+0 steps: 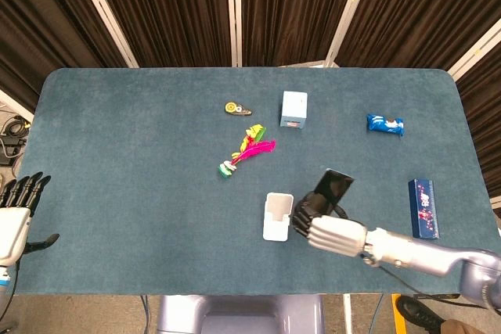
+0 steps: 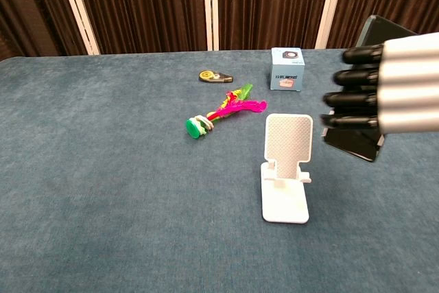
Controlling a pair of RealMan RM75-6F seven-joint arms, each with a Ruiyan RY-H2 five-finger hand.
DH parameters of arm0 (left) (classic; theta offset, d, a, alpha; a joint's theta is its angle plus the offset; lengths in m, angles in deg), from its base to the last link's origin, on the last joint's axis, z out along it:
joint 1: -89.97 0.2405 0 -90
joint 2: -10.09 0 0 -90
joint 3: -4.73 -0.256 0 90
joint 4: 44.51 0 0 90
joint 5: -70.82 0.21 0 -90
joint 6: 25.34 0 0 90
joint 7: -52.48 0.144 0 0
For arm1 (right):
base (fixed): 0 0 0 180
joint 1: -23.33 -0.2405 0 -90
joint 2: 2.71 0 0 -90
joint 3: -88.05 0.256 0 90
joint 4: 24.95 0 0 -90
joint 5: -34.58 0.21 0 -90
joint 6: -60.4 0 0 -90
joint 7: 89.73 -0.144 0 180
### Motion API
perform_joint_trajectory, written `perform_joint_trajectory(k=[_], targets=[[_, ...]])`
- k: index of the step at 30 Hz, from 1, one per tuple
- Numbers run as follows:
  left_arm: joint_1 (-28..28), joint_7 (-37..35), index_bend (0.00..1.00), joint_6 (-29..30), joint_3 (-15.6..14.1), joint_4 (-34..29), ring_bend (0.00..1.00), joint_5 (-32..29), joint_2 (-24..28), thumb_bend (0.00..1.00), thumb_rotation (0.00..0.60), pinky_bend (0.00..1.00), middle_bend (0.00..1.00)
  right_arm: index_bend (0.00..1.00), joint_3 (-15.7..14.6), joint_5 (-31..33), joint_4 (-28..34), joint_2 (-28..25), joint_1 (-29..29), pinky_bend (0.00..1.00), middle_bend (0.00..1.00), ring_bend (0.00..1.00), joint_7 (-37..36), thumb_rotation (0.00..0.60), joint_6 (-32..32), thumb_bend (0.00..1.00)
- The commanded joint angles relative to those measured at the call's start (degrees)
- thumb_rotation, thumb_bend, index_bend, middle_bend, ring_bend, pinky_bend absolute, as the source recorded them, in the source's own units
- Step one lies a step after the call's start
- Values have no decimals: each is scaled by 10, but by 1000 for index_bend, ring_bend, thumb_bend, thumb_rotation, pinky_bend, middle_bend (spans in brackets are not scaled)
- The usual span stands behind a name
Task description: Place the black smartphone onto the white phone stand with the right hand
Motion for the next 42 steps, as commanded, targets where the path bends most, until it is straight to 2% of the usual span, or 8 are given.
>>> perform_joint_trajectory(k=[1, 12, 17, 30, 42], targets=[[0, -1, 0, 0, 1, 0, 0, -1, 1, 0, 600, 0, 0, 550, 27, 14, 44, -4, -19, 469, 574, 457, 51, 600, -63, 216], [-6, -11, 0, -12, 6, 5, 0, -17, 3, 0, 600, 0, 0, 539, 76, 53, 114, 22, -45, 463, 563, 458, 144, 600, -196, 216], [-7, -12, 0, -14, 8, 6, 0, -23, 4, 0, 600, 0, 0, 535, 92, 63, 114, 41, -58, 453, 559, 458, 177, 600, -246, 216], [-11, -17, 0, -21, 11, 10, 0, -32, 5, 0, 600, 0, 0, 515, 99, 77, 113, 76, -64, 414, 549, 449, 214, 600, -299, 216], [-12, -20, 0, -21, 11, 10, 0, -33, 7, 0, 600, 0, 0, 520, 110, 94, 113, 80, -59, 412, 546, 441, 247, 600, -327, 219]])
